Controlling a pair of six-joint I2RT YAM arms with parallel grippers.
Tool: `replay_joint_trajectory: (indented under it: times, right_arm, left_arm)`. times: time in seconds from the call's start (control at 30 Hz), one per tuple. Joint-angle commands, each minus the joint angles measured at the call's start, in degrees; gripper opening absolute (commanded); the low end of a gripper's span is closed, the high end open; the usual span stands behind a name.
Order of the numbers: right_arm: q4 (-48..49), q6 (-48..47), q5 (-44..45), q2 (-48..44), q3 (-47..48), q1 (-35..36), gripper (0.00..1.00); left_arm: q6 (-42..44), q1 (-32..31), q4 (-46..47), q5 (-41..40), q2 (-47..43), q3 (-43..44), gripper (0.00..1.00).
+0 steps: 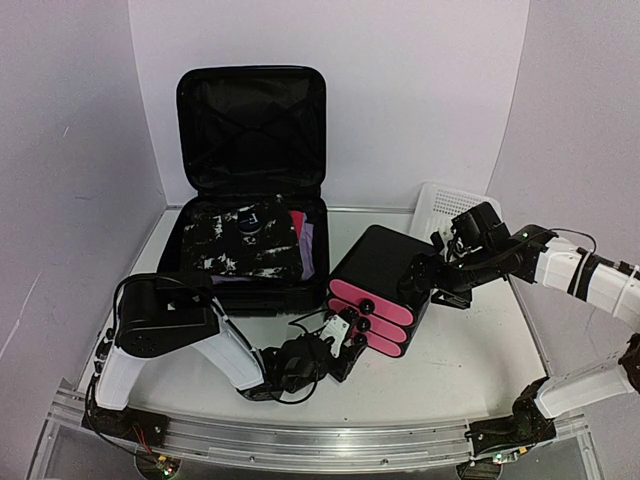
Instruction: Open, take out, and arrange the luggage
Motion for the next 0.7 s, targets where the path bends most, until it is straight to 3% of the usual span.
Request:
replay_joint_trajectory:
  times: [0.0, 0.2, 0.67]
  right_arm:
    - [-0.12, 0.15, 0.52, -0.49, 0.44, 0.7, 0.98]
    - [-0.16, 0.06, 0.97, -0.65, 0.26, 0.72, 0.98]
    - [-0.51, -0.54, 1.75, -0.39, -0.01, 0.71, 0.98]
  left_arm:
    - [0.62, 0.55, 3.08, -2.52, -0.91, 2.03, 0.39]
    - [1.17, 0.48, 3.09, -0.1, -3.4, -1.04, 0.29]
    - [0.3, -5.05, 1.78, 3.16, -15.07, -16.24, 0.28]
